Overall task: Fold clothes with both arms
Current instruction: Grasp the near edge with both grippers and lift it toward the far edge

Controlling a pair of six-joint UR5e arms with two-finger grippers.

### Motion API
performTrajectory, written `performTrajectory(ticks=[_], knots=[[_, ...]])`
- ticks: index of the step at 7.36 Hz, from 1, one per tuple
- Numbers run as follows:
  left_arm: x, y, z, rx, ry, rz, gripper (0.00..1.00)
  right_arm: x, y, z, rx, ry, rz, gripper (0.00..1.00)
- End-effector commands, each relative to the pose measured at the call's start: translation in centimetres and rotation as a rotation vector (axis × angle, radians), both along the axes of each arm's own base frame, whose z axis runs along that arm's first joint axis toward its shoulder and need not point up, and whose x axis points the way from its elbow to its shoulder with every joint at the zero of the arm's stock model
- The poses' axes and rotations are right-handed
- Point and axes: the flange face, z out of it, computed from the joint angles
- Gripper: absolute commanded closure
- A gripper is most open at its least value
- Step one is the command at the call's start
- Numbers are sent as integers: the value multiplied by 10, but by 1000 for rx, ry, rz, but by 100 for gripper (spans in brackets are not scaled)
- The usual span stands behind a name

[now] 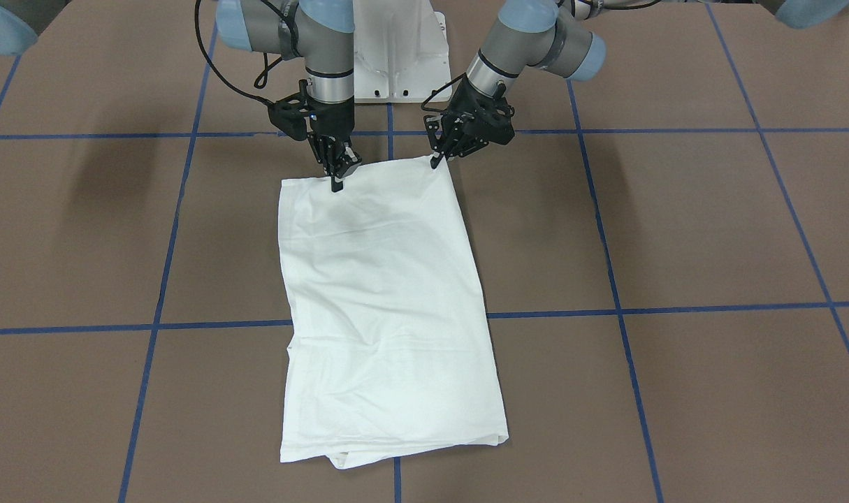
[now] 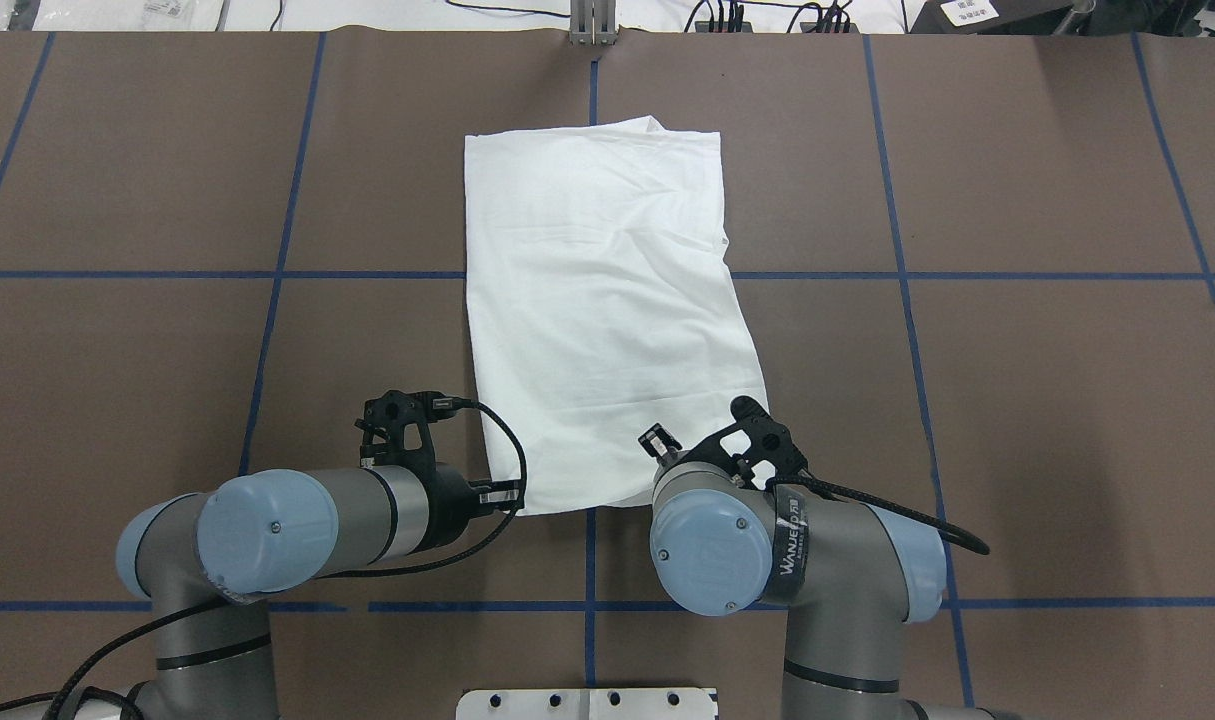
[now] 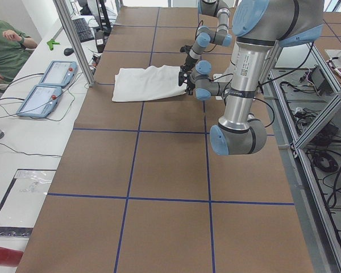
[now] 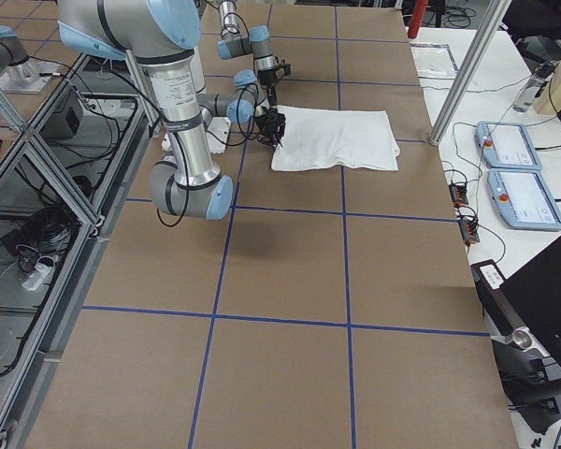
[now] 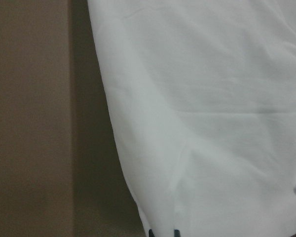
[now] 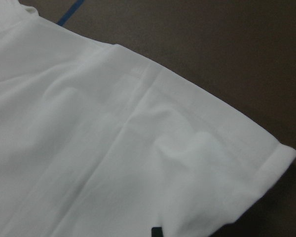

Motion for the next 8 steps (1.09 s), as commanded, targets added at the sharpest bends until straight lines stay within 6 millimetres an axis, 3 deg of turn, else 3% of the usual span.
performTrajectory(ticks=[1, 3, 5, 6, 8], knots=[[-51, 18, -60, -2, -9, 12, 100, 64, 41, -60, 4, -8, -49, 100], [-114, 44, -110, -33, -4, 72, 100, 112, 75, -103, 4, -24, -90, 100], [-109, 45, -109, -31, -34, 85, 100, 103, 73, -105, 19, 4, -103, 100], [-105, 35, -104, -20, -55, 72, 100, 102, 58, -113, 82, 29, -110, 100], [-124, -27, -105, 49, -100, 10, 100, 116, 6, -133, 146, 61, -79, 100]])
